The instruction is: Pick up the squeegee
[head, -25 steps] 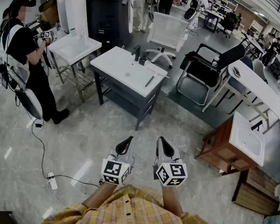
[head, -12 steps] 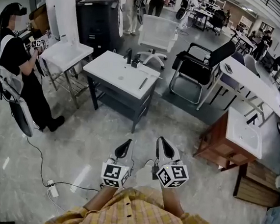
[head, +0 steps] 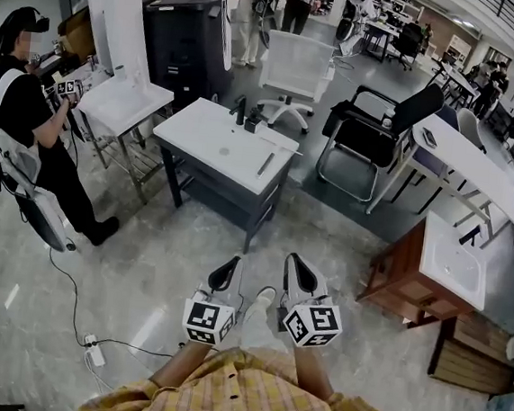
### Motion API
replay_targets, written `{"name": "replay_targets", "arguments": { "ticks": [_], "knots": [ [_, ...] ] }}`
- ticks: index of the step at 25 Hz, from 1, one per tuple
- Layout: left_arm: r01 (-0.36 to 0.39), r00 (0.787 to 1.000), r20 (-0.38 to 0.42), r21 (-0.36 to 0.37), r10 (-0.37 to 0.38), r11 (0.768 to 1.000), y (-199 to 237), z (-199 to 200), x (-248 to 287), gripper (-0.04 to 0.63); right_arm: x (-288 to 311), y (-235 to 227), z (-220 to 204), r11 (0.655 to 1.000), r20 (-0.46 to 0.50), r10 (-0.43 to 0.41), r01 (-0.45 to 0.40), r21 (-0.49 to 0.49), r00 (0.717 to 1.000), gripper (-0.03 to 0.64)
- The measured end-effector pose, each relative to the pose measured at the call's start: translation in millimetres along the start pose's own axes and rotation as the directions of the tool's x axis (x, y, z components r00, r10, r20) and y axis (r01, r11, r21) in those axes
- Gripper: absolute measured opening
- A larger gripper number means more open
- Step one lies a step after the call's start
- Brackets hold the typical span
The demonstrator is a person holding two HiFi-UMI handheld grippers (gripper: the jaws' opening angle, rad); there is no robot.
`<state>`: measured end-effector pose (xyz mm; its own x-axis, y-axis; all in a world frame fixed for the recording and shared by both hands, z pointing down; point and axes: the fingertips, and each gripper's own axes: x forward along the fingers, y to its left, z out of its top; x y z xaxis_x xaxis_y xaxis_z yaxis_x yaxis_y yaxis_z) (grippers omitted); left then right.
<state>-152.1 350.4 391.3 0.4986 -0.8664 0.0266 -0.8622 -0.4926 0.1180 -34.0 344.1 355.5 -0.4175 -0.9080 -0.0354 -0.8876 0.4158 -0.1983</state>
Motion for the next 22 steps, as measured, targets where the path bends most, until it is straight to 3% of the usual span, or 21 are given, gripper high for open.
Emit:
{"name": "replay_targets", "arguments": {
  "ticks": [7,14,22],
  "knots": [
    [-0.030,0.999,-0.040,-0.001,0.030,1.000,41.7,-12.8,75.3,0.000,72.0,-51.2,-16.3,1.000,-0.033,-0.004,0.005,0.028,0.999,0.000],
    [-0.046,0.996,-0.079,0.001,0.046,0.999,82.3,-18.6,198.5,0.000,172.1,-124.6,-11.1,1.000,-0.057,0.012,-0.011,0.017,0.998,0.000],
    [-0.067,0.991,-0.116,0.029,0.070,0.997,106.6,0.7,334.0,0.000,274.2,-215.8,13.6,0.999,-0.082,0.033,-0.031,0.026,0.996,0.000]
  ]
}}
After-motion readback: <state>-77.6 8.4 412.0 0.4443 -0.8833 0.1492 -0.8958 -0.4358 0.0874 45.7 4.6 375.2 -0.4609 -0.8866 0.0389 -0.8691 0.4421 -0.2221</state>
